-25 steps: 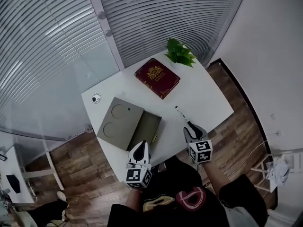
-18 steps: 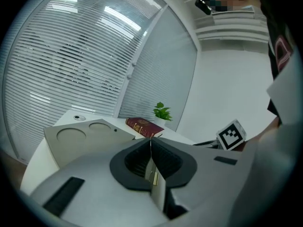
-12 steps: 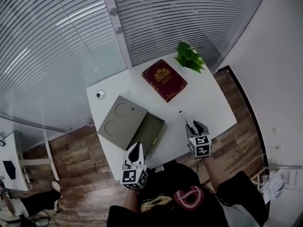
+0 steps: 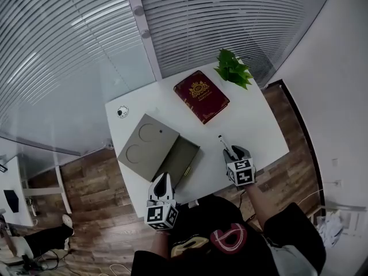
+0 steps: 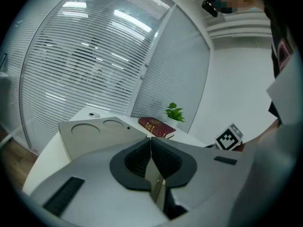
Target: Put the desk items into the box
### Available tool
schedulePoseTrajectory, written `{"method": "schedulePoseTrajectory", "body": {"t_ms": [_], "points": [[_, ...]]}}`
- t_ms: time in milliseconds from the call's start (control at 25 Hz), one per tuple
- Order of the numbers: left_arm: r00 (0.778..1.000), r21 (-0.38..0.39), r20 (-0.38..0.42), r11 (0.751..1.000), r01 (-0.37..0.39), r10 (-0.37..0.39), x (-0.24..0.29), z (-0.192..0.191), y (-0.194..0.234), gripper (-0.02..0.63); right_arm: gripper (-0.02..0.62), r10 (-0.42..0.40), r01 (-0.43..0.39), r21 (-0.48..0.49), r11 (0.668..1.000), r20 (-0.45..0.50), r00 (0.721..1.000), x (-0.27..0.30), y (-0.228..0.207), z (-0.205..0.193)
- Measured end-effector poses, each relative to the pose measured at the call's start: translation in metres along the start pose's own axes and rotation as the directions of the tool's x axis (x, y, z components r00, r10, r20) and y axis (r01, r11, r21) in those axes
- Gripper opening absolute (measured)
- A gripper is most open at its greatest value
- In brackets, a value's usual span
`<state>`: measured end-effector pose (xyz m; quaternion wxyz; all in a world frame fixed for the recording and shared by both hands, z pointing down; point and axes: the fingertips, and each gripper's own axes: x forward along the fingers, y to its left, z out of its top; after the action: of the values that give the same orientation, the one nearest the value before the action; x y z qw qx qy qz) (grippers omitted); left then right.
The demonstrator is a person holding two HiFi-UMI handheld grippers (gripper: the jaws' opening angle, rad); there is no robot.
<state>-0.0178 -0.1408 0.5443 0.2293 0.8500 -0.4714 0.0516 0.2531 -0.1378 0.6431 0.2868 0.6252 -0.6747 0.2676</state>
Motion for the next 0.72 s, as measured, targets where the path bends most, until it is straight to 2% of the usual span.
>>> {"method": "schedulePoseTrajectory", "body": {"t_ms": [320, 720], "points": [[0.999, -0.040, 0.005, 0.998, -0.045, 0.045, -0.002, -0.004, 0.006, 0.018, 0.149, 0.028, -0.028, -0.012, 1.000, -0.040, 0.999, 0.010, 0.002, -0.005], [0.998, -0.022, -0.002, 0.998, -0.067, 0.067, -0.008, -0.005, 0.011, 0.018, 0.141, 0.030, -0.030, 0.005, 1.000, -0.061, 0.998, 0.013, 0.000, -0.013]]}}
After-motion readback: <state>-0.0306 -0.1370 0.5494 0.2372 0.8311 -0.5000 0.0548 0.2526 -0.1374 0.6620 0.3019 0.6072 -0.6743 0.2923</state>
